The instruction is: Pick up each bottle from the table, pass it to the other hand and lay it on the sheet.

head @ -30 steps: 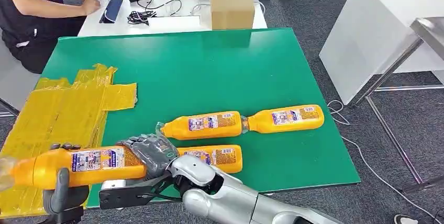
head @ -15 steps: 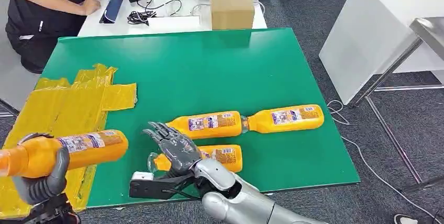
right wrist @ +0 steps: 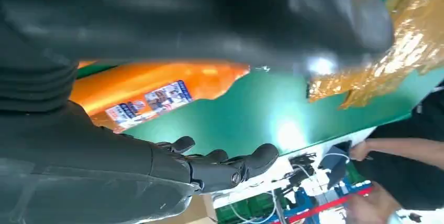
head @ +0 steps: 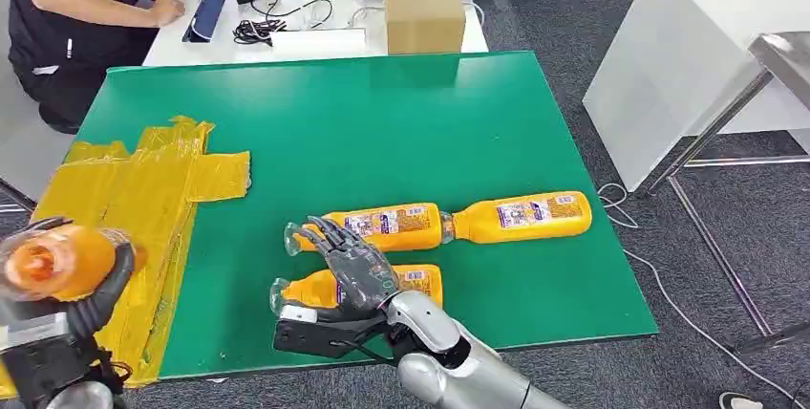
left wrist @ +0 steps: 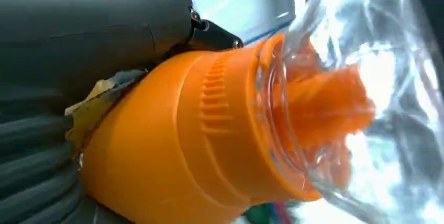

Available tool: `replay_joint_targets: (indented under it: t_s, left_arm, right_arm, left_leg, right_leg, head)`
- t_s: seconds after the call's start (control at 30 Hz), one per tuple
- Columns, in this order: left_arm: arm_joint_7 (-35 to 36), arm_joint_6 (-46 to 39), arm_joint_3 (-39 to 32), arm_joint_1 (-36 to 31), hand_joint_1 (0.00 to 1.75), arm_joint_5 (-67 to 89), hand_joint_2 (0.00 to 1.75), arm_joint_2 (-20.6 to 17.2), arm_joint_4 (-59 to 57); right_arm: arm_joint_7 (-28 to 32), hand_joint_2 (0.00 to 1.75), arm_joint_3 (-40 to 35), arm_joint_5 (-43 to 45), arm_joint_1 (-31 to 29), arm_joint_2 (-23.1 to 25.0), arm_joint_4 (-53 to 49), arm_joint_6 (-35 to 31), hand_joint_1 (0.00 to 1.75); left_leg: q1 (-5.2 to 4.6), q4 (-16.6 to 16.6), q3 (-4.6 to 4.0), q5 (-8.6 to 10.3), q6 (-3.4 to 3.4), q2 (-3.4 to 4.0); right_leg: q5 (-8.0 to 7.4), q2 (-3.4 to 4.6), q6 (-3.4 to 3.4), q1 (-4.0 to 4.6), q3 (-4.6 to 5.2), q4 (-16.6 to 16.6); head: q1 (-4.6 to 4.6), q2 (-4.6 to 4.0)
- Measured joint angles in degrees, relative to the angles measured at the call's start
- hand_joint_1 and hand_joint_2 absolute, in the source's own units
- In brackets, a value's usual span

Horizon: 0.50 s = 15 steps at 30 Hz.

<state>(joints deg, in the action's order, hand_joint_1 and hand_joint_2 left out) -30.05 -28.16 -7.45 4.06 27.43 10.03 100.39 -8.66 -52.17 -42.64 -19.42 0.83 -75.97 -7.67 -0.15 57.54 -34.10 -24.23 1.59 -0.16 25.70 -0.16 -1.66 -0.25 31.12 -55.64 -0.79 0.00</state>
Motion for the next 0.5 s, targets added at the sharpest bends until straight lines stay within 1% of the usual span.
replay_joint_targets:
  t_s: [0.07, 0.13, 0.17, 0.2, 0.27, 0.5]
  left_arm:
    - [5.8, -0.9, 1.7, 0.0, 1.75, 10.0, 1.75, -0.9, -0.8]
    - [14.0, -1.1, 3.9, 0.0, 1.75, 23.0, 1.75, -2.5, -2.5]
    - [16.8, -1.2, 4.9, 0.1, 1.75, 27.5, 1.75, -3.1, -3.3]
    - [17.9, -1.3, 5.9, 0.1, 1.75, 30.3, 1.75, -3.7, -4.2]
    - [18.6, -1.5, 7.1, 0.1, 1.75, 30.9, 1.75, -4.6, -5.2]
    - [19.0, -1.8, 9.2, 0.1, 1.75, 31.2, 1.75, -6.3, -7.1]
  right_arm:
    - [-0.4, 1.75, 0.3, -0.7, 0.3, -0.1, 0.0, 0.3, 0.00]
    - [-1.0, 1.75, 0.8, -1.6, 0.8, -0.1, -0.2, 0.7, 0.00]
    - [-1.2, 1.75, 1.0, -1.8, 0.9, -0.1, -0.3, 1.0, 0.00]
    - [-1.3, 1.75, 1.1, -1.9, 1.1, -0.1, -0.4, 1.0, 0.00]
    - [-1.3, 1.75, 1.2, -2.1, 1.3, -0.1, -0.5, 1.0, 0.00]
    - [-1.3, 1.75, 1.4, -2.3, 1.5, -0.3, -1.0, 1.1, 0.00]
  left_leg:
    - [0.00, 0.0, 0.02, 0.00, 0.00, 0.00]
    - [0.00, 0.0, 0.03, 0.01, 0.00, 0.00]
    - [0.01, 0.0, 0.03, 0.01, 0.00, 0.00]
    - [0.02, 0.0, 0.03, 0.01, -0.01, 0.00]
    - [0.02, 0.0, 0.03, 0.01, -0.01, 0.02]
    - [0.02, 0.0, 0.00, 0.00, -0.01, 0.03]
  right_leg:
    - [0.00, 0.00, 0.00, 0.00, 0.00, 0.0]
    - [0.00, 0.00, 0.00, 0.00, -0.02, 0.0]
    - [-0.01, 0.01, 0.00, 0.00, -0.01, 0.0]
    - [-0.01, 0.01, 0.00, 0.01, -0.01, 0.0]
    - [-0.01, 0.04, 0.00, 0.01, -0.01, 0.0]
    - [0.00, 0.04, 0.00, 0.01, 0.02, 0.0]
  head:
    - [0.00, 0.00]
    - [0.00, 0.00]
    - [0.00, 0.00]
    - [0.00, 0.00]
    - [0.00, 0.00]
    - [0.00, 0.00]
